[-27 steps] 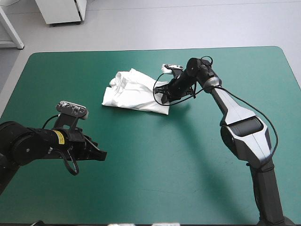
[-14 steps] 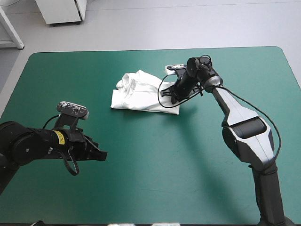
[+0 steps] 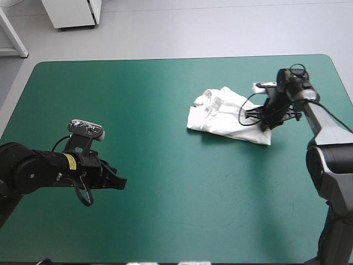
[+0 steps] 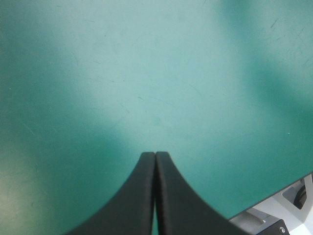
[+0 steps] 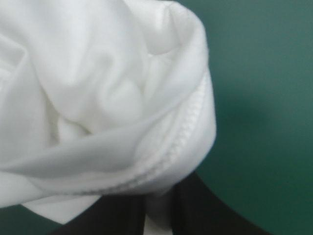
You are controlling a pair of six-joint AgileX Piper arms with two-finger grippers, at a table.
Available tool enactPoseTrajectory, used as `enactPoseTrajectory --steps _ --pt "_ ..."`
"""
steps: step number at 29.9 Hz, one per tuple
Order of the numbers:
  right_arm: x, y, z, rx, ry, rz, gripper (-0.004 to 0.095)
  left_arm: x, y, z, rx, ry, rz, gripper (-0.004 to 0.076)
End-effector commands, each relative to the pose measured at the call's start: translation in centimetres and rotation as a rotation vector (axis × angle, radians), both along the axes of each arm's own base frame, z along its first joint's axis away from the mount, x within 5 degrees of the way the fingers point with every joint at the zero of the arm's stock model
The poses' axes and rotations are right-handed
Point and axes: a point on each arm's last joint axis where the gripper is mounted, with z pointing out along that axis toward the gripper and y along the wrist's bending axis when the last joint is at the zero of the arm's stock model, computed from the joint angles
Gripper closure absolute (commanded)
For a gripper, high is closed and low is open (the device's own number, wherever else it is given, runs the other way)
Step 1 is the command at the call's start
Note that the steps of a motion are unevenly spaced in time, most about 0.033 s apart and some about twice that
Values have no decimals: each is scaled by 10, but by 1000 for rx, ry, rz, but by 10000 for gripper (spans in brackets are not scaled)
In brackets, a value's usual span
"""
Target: Fold the cloth
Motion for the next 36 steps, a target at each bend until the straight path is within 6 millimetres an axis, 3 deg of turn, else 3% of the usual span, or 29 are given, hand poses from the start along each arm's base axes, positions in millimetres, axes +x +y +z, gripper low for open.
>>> enactPoseTrajectory --steps 1,6,10,17,22,26,32,34,36 --pt "-23 -53 45 -52 -67 -99 921 -5 0 10 -35 -31 -17 733" --pt "-37 -109 64 -107 -107 -225 921 -5 0 10 -33 -33 -21 733" --pt "-47 -145 65 -147 -100 -290 921 -5 0 10 -31 -35 -25 733" --pt "-62 -188 65 -219 -80 -381 921 -5 0 10 -39 -27 -28 733" --pt "-69 -204 64 -162 -84 -487 897 -4 -1 11 -47 -38 -24 733" --pt "-72 -209 64 -171 -82 -494 716 -4 -1 11 -50 -42 -23 733" --pt "-74 -205 74 -146 -114 -505 232 -5 -1 10 -44 -33 -25 733" --pt "-79 -202 85 -136 -143 -521 178 -5 0 10 -41 -34 -24 733" --pt "-85 -198 99 -132 -181 -556 196 -4 0 10 -35 -38 -22 733"
